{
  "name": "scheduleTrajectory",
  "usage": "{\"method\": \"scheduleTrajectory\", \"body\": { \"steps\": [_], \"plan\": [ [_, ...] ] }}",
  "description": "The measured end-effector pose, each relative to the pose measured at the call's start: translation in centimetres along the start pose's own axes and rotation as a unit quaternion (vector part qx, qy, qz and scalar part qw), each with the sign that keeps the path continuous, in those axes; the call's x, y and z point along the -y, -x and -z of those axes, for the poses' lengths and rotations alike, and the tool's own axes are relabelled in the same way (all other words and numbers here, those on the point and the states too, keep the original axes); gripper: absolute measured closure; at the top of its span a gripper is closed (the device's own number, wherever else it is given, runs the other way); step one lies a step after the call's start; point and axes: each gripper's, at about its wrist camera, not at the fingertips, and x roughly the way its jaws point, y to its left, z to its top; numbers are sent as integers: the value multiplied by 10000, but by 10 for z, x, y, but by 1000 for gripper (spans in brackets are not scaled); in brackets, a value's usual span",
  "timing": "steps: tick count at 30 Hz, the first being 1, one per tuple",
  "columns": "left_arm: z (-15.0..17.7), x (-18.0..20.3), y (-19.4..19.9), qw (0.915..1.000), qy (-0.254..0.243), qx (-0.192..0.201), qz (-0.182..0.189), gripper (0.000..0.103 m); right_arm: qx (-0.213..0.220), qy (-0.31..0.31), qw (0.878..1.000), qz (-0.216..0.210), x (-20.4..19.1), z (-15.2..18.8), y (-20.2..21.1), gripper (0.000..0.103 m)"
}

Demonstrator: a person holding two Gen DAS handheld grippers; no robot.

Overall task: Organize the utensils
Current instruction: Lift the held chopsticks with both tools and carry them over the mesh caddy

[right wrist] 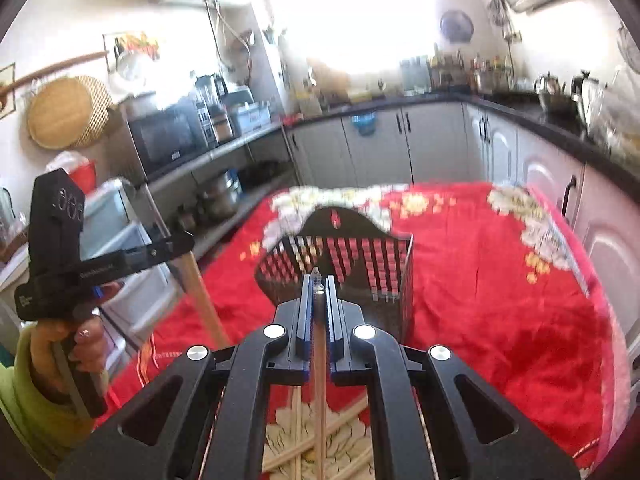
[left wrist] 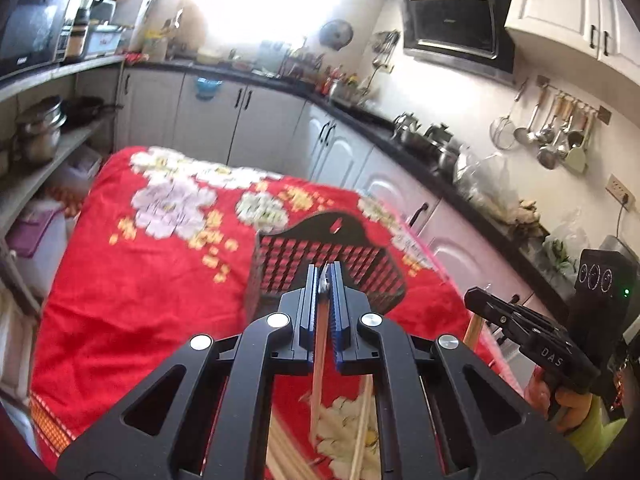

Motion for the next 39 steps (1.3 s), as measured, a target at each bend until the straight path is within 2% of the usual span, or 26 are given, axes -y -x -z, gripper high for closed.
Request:
{"method": "scheduleTrajectory", "body": {
  "steps": [6, 15, 22, 29, 39],
  "plan": [
    [-24, 19, 3, 9994, -150, 284, 148, 100, 576, 6, 9983, 5, 1, -28, 18, 97],
    [-61, 35, 15, 9965, -260, 715, 336, 100, 1221, 44, 9924, 158, 2, -64, 30, 97],
    [-86, 34, 15, 9944, -185, 997, 281, 100, 1662, 189, 9853, 351, -2, -91, 36, 97],
    [-97, 28, 5, 9932, -78, 1153, 165, 100, 1826, 331, 9811, 543, -2, -108, 27, 97],
    [-88, 23, -30, 9951, -72, 987, 37, 100, 2011, 276, 9767, 694, 14, -115, 14, 97]
  ]
}}
